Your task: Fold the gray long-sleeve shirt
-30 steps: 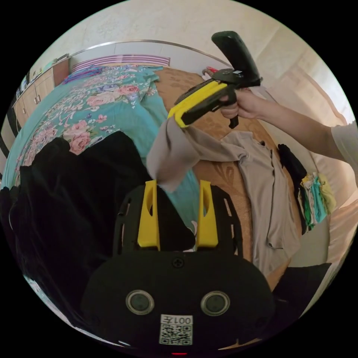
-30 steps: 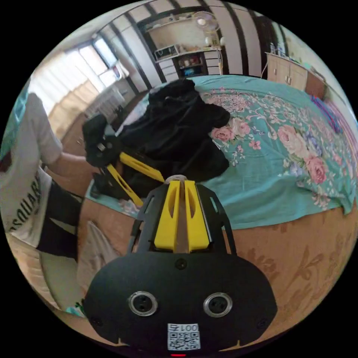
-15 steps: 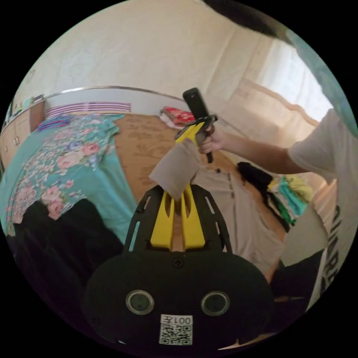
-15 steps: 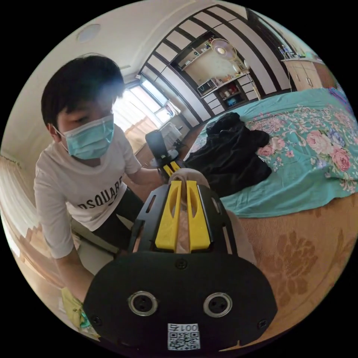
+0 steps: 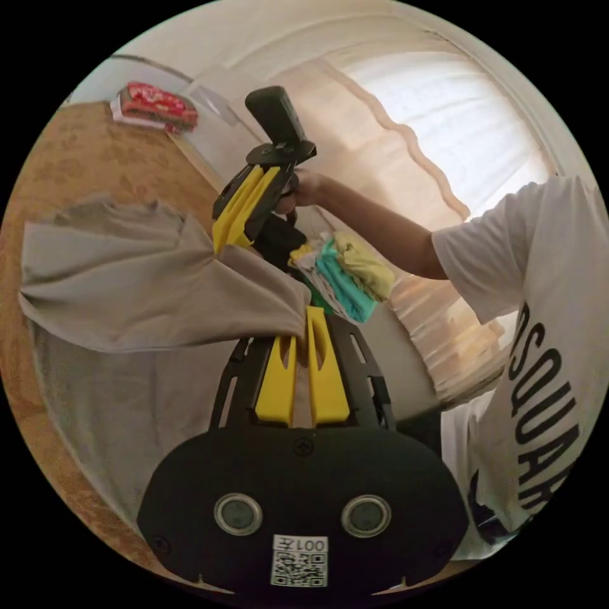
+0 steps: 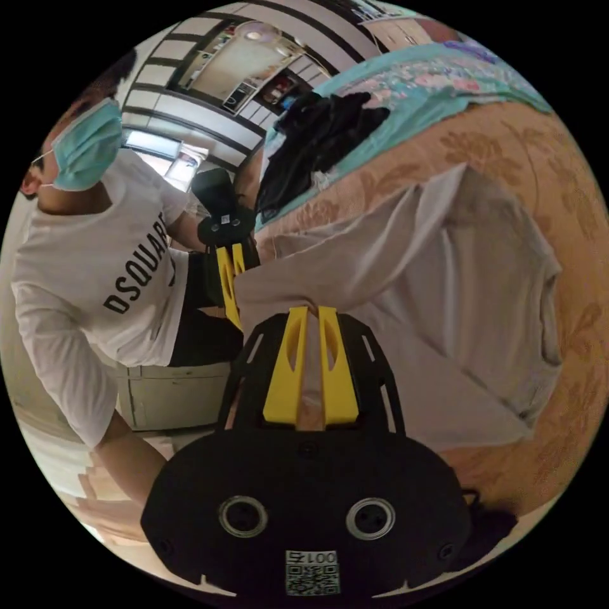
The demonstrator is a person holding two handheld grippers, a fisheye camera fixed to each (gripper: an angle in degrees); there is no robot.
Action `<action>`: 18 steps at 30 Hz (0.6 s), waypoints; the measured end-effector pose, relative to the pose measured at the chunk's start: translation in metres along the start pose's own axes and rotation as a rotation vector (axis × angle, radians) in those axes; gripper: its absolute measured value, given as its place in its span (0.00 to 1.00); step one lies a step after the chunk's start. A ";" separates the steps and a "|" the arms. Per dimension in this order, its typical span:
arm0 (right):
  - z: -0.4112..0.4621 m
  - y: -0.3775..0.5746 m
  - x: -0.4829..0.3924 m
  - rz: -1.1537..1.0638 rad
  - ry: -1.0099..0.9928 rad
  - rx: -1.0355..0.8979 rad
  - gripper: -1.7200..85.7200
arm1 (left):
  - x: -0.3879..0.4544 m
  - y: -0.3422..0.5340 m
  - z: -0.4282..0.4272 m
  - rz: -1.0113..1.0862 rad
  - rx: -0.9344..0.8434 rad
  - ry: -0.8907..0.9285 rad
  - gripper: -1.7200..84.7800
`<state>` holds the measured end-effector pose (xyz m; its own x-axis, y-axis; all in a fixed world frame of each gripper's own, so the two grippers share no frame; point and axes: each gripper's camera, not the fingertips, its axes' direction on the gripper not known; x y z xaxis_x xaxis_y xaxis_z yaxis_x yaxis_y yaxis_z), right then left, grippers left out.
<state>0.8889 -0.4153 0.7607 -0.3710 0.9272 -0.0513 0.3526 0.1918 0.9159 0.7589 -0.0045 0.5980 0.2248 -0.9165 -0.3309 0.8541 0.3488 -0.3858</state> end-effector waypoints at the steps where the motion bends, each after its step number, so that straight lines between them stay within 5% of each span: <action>1: 0.012 0.024 0.007 0.048 -0.013 -0.019 0.04 | -0.008 0.004 0.017 -0.032 -0.026 0.035 0.01; 7: 0.047 0.093 0.030 0.134 0.001 -0.087 0.07 | -0.041 0.020 0.025 -0.160 -0.093 -0.014 0.03; 14: -0.004 0.059 0.079 0.114 0.296 0.297 0.14 | -0.099 -0.001 -0.061 -0.248 0.020 -0.327 0.05; 18: 0.000 0.016 0.123 0.166 0.396 0.349 0.15 | -0.136 -0.038 -0.097 -0.219 0.114 -0.403 0.05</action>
<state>0.8486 -0.2978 0.7692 -0.5574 0.7749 0.2981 0.6729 0.2114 0.7089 0.6506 0.1258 0.5736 0.1789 -0.9768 0.1173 0.9427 0.1360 -0.3046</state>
